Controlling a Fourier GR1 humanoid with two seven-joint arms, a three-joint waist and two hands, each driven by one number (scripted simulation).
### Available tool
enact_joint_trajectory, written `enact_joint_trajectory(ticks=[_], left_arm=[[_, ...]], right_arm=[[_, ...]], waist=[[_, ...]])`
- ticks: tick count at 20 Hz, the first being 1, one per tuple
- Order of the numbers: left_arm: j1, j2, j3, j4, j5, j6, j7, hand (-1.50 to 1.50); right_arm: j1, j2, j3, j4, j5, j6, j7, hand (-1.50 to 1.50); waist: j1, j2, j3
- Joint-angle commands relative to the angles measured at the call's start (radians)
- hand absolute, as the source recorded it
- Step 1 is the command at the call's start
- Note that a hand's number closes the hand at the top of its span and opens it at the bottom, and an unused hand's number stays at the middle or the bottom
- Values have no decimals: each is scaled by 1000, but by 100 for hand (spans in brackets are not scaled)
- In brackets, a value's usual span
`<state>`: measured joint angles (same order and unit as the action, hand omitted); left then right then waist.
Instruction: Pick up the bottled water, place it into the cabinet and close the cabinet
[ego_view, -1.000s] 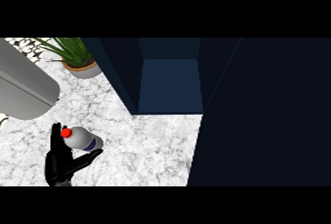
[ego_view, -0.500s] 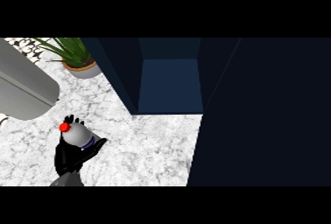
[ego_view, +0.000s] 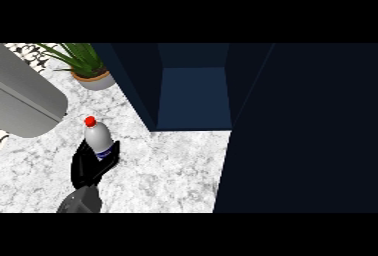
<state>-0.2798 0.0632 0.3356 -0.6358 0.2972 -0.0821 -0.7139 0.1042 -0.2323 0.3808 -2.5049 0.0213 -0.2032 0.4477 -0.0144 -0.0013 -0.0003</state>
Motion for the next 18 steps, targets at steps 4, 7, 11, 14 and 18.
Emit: enact_joint_trajectory(ticks=[4,7,11,14,18], left_arm=[[-53,19,-58,39,-85,45,-99,150],[-92,-10,-142,67,-146,-32,-106,150],[-75,-44,-220,86,-204,-110,-177,150],[-147,-62,-207,113,-162,-146,-156,150],[-184,-63,-360,96,-10,-129,-115,150]], right_arm=[[87,-31,-82,-148,-71,42,2,-150],[97,-40,-94,-154,-66,41,6,-150],[85,-21,-131,-135,-57,29,4,-150],[137,-49,-244,-105,-161,104,-90,-150],[133,-47,-321,-60,-227,147,-123,-150]], waist=[[-3,1,0],[-22,1,0],[-7,1,-1],[-8,2,1],[-14,-1,1]])
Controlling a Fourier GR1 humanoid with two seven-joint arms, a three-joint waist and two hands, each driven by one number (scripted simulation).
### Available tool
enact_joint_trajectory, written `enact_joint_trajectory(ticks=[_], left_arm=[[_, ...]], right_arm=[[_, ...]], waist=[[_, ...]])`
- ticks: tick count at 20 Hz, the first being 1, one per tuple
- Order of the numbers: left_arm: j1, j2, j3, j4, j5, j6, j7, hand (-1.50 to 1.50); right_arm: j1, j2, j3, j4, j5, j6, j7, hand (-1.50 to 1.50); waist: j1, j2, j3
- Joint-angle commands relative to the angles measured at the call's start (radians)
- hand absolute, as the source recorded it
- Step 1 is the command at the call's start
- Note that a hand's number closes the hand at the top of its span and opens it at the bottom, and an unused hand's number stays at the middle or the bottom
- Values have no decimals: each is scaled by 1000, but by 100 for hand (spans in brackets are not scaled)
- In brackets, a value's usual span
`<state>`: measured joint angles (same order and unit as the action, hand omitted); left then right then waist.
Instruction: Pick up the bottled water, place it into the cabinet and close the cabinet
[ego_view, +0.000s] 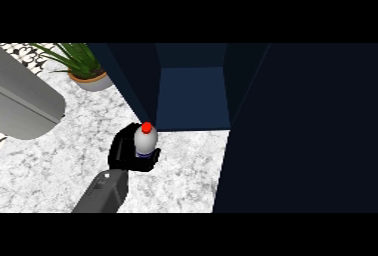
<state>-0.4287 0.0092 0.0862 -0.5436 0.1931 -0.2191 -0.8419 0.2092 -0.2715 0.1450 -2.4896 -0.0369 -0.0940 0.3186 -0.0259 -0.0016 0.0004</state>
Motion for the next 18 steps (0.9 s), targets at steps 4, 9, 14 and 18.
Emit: enact_joint_trajectory(ticks=[4,9,14,18], left_arm=[[-84,-9,-141,-83,149,53,125,150],[-76,-8,-226,-156,256,116,187,150],[-152,-7,-295,-189,319,239,224,150],[-131,-6,-362,-204,326,275,211,150]], right_arm=[[97,19,-132,-74,-185,69,-21,-150],[113,13,-248,-42,-279,131,-51,-150],[62,18,-281,-29,-285,142,-36,-150],[87,38,-297,21,-303,184,-79,-150]], waist=[[3,-4,1],[-7,-9,2],[-34,-8,1],[-55,-8,2]])
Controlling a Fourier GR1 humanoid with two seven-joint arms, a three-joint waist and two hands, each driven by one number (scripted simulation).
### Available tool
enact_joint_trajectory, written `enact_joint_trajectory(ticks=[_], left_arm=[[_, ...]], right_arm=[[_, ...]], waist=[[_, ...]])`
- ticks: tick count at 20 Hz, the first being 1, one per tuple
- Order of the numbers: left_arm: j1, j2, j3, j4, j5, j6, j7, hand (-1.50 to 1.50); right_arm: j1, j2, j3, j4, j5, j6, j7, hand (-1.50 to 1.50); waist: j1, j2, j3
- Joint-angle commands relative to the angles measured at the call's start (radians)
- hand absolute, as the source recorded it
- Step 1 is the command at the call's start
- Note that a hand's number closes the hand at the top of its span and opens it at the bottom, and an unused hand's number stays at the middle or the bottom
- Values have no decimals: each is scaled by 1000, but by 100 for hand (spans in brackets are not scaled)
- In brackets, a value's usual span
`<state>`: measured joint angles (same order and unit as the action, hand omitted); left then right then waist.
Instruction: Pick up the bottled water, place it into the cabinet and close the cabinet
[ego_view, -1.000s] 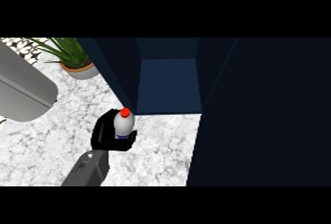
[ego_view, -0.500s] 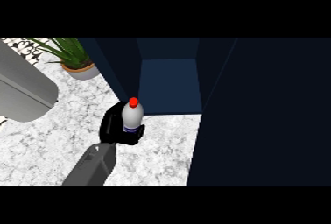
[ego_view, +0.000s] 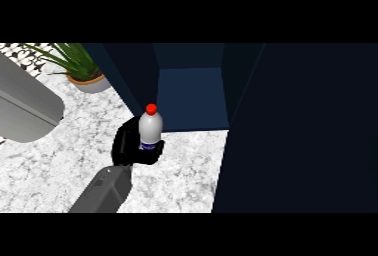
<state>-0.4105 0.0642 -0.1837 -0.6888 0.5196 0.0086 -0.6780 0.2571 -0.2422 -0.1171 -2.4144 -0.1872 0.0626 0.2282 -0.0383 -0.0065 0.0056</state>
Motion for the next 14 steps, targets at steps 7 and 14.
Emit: enact_joint_trajectory(ticks=[7,14], left_arm=[[-230,-60,-113,-108,50,170,115,150],[-263,-59,-114,-95,20,325,142,150]], right_arm=[[-23,13,-72,50,-176,65,-34,-150],[-36,-19,-127,69,-231,101,-29,-150]], waist=[[-64,2,-2],[-83,6,-1]])
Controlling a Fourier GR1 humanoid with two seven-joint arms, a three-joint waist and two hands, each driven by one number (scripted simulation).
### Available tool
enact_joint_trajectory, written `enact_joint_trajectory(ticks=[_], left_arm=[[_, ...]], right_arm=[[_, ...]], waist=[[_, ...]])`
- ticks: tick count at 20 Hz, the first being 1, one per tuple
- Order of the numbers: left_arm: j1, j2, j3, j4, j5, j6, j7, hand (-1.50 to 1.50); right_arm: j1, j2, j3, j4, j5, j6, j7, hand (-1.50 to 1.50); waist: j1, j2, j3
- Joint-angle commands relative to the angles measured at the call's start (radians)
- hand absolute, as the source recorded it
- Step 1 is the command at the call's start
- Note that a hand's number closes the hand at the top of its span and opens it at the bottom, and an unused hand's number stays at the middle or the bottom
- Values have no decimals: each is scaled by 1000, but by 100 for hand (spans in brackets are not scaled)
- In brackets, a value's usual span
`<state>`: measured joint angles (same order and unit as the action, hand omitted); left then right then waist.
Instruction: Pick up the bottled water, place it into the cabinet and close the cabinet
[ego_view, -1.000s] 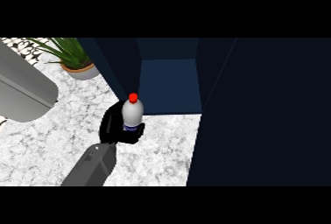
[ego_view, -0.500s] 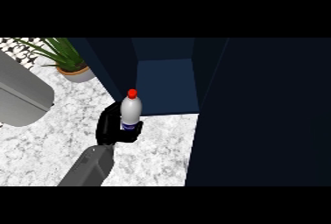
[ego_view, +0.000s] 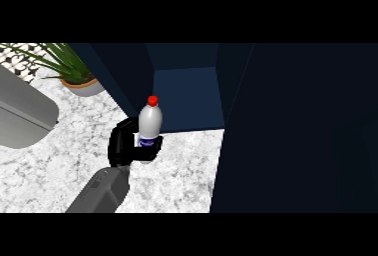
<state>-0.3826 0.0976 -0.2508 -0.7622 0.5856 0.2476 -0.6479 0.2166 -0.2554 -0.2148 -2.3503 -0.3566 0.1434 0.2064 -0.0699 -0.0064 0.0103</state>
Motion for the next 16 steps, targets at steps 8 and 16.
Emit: enact_joint_trajectory(ticks=[8,16], left_arm=[[-287,-86,-57,-13,-50,213,144,150],[-251,-74,-72,33,-71,308,113,150]], right_arm=[[-27,-40,-78,30,-147,61,-13,-150],[-33,-80,-113,69,-217,103,1,-150]], waist=[[-75,15,-7],[-94,31,-10]])
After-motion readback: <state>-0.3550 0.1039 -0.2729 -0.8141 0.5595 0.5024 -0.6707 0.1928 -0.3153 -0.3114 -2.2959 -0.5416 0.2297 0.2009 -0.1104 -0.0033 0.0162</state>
